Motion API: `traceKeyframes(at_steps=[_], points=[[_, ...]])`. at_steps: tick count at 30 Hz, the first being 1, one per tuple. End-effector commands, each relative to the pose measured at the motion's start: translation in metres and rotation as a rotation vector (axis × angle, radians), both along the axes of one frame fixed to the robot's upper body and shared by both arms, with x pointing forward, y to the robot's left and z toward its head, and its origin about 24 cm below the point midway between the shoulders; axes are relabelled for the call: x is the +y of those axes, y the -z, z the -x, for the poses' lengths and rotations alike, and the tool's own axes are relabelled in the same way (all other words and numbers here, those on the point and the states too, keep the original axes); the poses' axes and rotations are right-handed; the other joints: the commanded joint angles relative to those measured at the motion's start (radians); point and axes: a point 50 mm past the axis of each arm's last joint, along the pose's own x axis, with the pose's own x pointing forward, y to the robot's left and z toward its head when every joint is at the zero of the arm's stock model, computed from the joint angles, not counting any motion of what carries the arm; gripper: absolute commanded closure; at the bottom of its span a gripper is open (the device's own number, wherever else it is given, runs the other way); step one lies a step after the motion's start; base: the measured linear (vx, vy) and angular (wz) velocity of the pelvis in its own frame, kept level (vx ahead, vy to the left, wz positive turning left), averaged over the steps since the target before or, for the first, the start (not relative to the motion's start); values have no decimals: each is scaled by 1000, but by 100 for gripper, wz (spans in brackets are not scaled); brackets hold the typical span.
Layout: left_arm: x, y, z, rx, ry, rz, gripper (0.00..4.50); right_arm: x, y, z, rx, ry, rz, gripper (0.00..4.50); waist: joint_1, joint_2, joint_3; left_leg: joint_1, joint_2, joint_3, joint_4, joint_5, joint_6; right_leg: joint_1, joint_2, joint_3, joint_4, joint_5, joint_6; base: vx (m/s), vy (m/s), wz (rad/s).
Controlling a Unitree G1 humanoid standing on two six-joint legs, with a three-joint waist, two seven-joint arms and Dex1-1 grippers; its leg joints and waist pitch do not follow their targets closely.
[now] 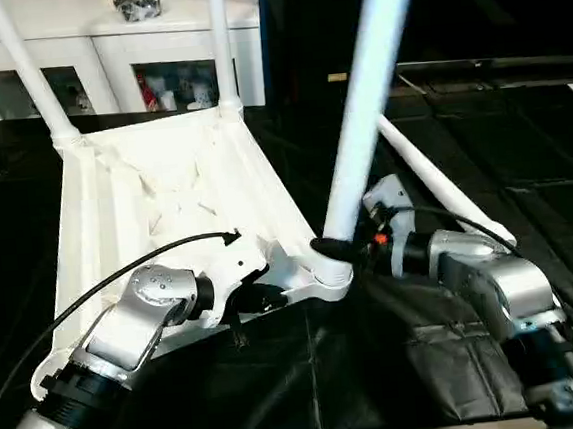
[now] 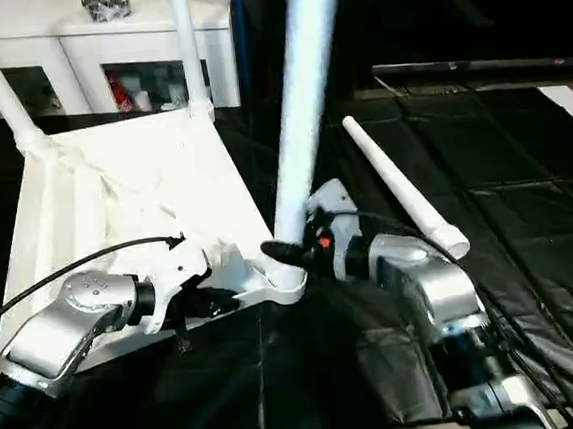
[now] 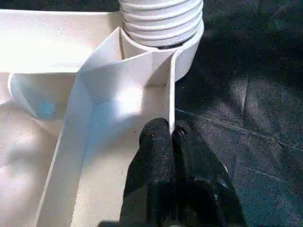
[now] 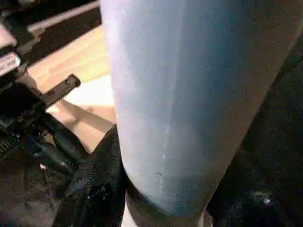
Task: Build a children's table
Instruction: Insert table leg to table base
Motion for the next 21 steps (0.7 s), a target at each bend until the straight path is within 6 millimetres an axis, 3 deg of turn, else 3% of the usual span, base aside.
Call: traceKeyframes(at_steps=[1, 2, 3, 5, 7, 8, 13, 16, 21], points=[[-3, 6, 3, 42, 26, -13, 450, -13, 23, 1, 107, 67, 27, 259, -3, 10, -46, 19, 52, -32, -82, -386, -14, 29, -88, 53, -112, -586, -66, 0, 0, 0], [-3, 5, 2, 40, 17, -10, 450, -15, 25, 2, 117, 82, 17, 259, -2, 15, -44, 22, 51, -35, -83, -402, -18, 29, -89, 51, -115, -611, -60, 0, 0, 0], [-2, 4, 1, 40, 14, -9, 450, -16, 26, 3, 120, 87, 10, 259, -2, 15, -44, 22, 51, -35, -83, -402, -18, 29, -89, 51, -115, -611, -60, 0, 0, 0], [0, 2, -2, 38, -12, 2, 450, -21, 32, 8, 132, 115, -30, 259, -2, 15, -40, 33, 50, -36, -83, -447, -24, 24, -88, 46, -126, -652, -46, 0, 0, 0], [2, 1, -4, 34, -35, 11, 450, -23, 36, 12, 127, 129, -55, 259, -1, 28, -40, 40, 51, -40, -85, -475, -28, 27, -89, 39, -132, -660, -39, 0, 0, 0], [3, 0, -6, 30, -52, 15, 450, -24, 38, 15, 116, 138, -69, 259, -1, 25, -45, 32, 55, -43, -94, -463, -25, 38, -90, 38, -128, -606, -46, 0, 0, 0], [8, -2, -14, 11, -120, 25, 450, -25, 45, 28, 43, 164, -69, 259, 5, 29, -43, 33, 57, -38, -97, -445, -18, 33, -91, 47, -124, -566, -74, 0, 0, 0], [9, -3, -18, 3, -147, 30, 450, -24, 51, 37, -9, 159, -19, 259, 4, 25, -37, 33, 51, -38, -95, -447, -10, 32, -95, 40, -137, -653, -45, 0, 0, 0], [10, -3, -17, 6, -142, 26, 450, -20, 55, 46, -95, 61, 125, 259, 1, 26, -32, 36, 49, -40, -93, -464, -9, 27, -94, 34, -147, -722, -12, 0, 0, 0]])
